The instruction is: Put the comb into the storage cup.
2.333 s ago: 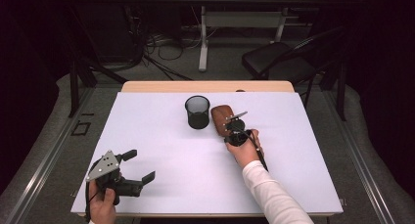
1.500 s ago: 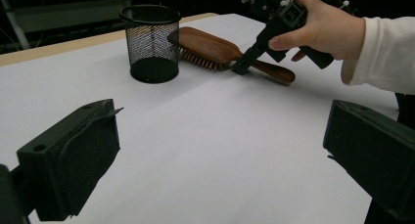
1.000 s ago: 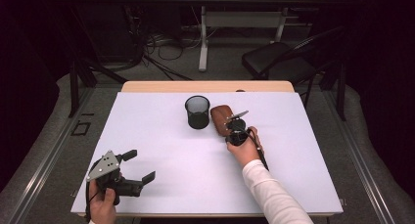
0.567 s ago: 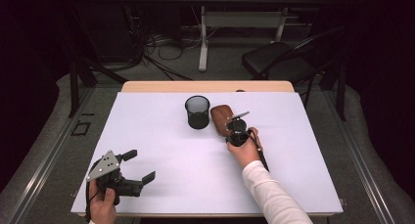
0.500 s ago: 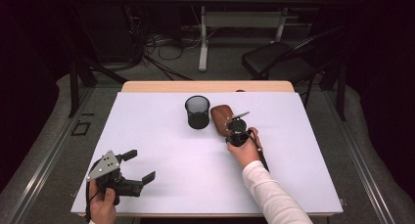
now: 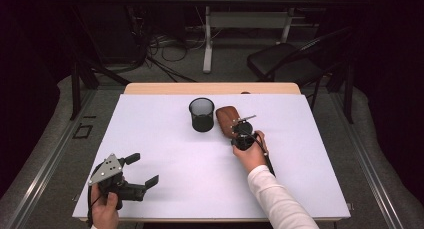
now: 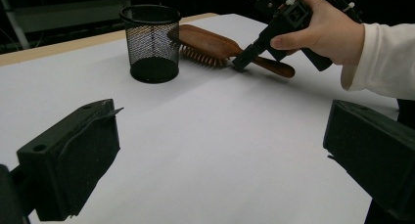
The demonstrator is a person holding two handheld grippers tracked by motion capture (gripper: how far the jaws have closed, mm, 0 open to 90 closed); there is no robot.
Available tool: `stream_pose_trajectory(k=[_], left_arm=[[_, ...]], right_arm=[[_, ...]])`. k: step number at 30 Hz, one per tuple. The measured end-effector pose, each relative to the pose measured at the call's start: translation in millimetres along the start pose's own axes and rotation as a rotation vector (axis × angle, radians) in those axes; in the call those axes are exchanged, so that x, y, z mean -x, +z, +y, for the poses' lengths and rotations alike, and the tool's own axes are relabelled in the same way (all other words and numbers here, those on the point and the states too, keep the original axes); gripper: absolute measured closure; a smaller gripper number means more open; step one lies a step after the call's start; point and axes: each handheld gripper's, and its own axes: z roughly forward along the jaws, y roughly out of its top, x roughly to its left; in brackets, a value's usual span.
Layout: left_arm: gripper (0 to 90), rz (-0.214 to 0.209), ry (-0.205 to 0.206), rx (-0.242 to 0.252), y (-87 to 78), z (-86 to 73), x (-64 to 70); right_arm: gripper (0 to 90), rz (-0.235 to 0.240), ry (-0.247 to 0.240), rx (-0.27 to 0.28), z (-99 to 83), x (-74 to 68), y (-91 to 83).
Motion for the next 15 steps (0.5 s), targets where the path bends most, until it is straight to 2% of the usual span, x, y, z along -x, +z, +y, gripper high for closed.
stream_pose_trajectory(k=[9,15], left_arm=[[0.3,-0.002,-0.003,-0.005,0.2,0.0,0.0],[0.3,-0.005,-0.004,-0.004,0.9,-0.2,0.1]], right_arm=[[71.8,0.006,0.016,0.036,1.3,3.2,-5.4],[71.8,0.005,0.012,0.034,1.9,3.8,-8.1]])
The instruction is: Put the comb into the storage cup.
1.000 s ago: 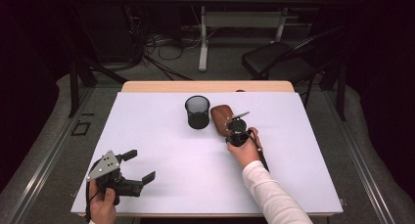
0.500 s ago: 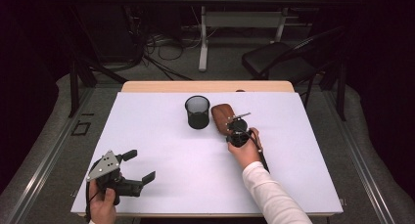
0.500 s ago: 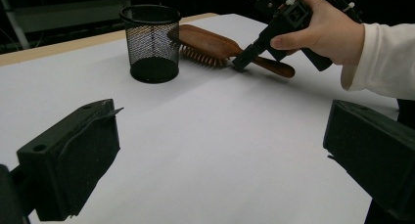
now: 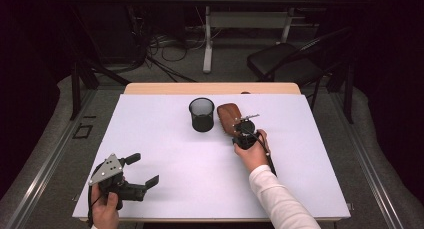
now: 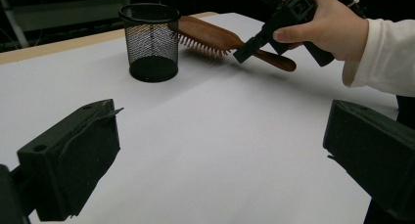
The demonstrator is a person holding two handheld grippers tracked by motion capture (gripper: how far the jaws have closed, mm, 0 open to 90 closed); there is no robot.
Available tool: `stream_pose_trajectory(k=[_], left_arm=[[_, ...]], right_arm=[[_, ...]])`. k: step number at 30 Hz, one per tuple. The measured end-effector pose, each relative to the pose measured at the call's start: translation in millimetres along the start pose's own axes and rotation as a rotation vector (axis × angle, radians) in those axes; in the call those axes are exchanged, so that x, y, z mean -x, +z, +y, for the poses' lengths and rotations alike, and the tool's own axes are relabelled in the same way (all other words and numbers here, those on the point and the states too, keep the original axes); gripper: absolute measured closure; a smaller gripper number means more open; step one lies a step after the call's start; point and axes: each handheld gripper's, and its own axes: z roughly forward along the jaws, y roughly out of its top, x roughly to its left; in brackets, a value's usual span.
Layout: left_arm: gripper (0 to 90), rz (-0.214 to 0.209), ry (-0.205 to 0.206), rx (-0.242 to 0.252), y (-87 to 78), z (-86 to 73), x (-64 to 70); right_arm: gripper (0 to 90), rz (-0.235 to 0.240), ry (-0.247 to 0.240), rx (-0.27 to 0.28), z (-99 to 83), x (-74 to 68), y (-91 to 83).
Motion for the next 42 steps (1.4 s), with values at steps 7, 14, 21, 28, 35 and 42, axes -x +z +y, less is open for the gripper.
stream_pose_trajectory(k=[7,14,21,28,35,42], left_arm=[[0.3,0.000,-0.001,-0.003,0.4,-0.3,0.4],[0.3,0.000,0.001,-0.002,0.0,0.2,0.6],[0.3,-0.003,0.001,-0.002,-0.1,0.7,1.2],[0.3,0.000,-0.004,0.000,0.2,0.4,0.6],[0.3,0.008,-0.005,0.002,0.4,0.0,0.3],[0.3,0.005,-0.012,-0.004,0.3,0.1,-0.1]], right_arm=[[71.8,-0.002,-0.014,0.014,1.7,-1.2,-5.1],[71.8,0.004,-0.011,0.054,7.6,-3.1,-16.3],[71.8,0.004,-0.010,0.077,13.0,-1.0,-26.1],[71.8,0.012,-0.007,0.112,17.6,1.8,-37.8],[71.8,0.015,-0.009,0.138,18.8,3.9,-44.7],[71.8,0.032,-0.015,0.167,17.9,7.5,-51.9]])
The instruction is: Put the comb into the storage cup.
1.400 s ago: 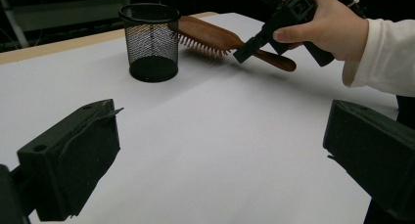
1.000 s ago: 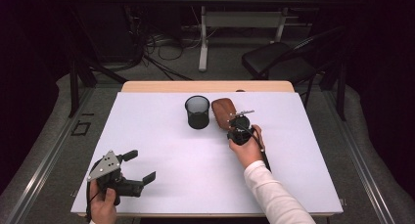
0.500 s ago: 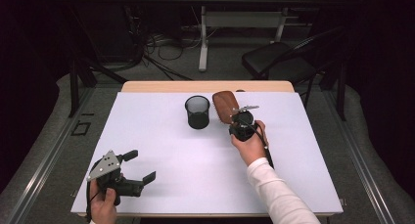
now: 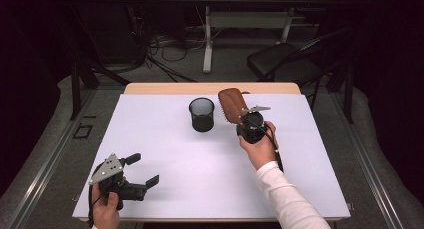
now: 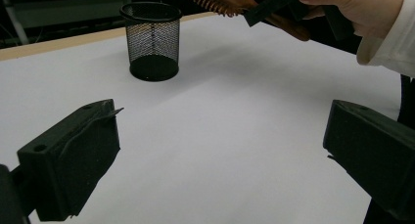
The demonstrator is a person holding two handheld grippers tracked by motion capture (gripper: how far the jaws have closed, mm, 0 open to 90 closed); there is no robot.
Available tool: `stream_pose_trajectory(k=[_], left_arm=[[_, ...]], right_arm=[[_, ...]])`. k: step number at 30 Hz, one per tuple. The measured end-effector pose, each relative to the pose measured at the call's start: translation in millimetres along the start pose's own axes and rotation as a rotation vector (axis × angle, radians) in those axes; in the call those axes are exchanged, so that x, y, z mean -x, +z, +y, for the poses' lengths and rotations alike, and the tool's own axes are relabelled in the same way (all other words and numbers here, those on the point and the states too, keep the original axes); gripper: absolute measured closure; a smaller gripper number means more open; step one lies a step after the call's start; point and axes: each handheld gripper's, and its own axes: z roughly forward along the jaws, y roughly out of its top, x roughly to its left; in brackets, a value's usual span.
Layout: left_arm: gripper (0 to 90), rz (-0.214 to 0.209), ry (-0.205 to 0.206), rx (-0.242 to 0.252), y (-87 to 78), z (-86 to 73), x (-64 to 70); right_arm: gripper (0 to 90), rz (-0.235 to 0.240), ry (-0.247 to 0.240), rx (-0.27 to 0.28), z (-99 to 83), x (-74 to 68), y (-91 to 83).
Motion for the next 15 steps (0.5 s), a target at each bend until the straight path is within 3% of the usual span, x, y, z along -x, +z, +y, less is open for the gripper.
stream_pose_trajectory(k=[15], left_arm=[[0.3,-0.006,0.003,-0.004,0.4,0.3,1.8]], right_arm=[[71.7,0.030,-0.016,0.058,-0.9,0.7,-15.8]])
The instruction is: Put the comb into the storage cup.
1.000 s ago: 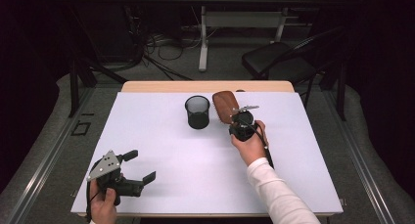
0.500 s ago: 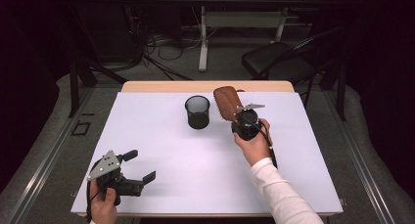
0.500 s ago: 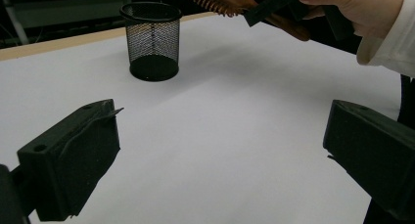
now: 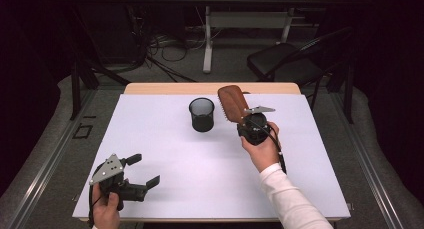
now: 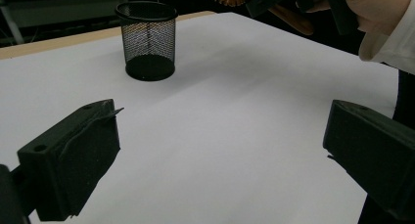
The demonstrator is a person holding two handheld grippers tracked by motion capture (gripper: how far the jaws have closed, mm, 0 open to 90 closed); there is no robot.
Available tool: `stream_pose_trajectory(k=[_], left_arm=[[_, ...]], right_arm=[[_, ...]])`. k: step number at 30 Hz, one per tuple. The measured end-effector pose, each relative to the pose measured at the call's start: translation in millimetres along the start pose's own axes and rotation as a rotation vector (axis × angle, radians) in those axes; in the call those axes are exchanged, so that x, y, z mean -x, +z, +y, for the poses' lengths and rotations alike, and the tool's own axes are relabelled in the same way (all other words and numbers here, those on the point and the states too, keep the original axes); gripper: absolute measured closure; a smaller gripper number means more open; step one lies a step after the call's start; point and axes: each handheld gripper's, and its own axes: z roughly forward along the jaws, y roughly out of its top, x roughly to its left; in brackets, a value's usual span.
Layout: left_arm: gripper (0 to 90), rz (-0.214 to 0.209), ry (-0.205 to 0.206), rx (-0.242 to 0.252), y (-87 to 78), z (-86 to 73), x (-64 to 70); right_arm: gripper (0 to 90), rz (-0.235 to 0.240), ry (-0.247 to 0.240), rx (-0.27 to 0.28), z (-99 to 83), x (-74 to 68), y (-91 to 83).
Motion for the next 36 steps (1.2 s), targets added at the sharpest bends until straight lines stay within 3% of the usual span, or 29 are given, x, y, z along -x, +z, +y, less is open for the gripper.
stream_pose_trajectory(k=[10,19,36], left_arm=[[0.3,-0.003,0.008,0.010,0.9,-0.7,-0.2],[0.3,-0.007,-0.018,0.015,1.6,-2.6,-2.2],[0.3,-0.029,-0.029,0.009,8.1,2.0,-1.8]], right_arm=[[71.8,0.017,-0.006,0.019,-2.2,-0.2,-5.8],[71.7,0.044,-0.006,0.042,-6.5,1.4,-10.6],[71.7,0.104,-0.067,0.117,-16.7,-6.8,-31.3]])
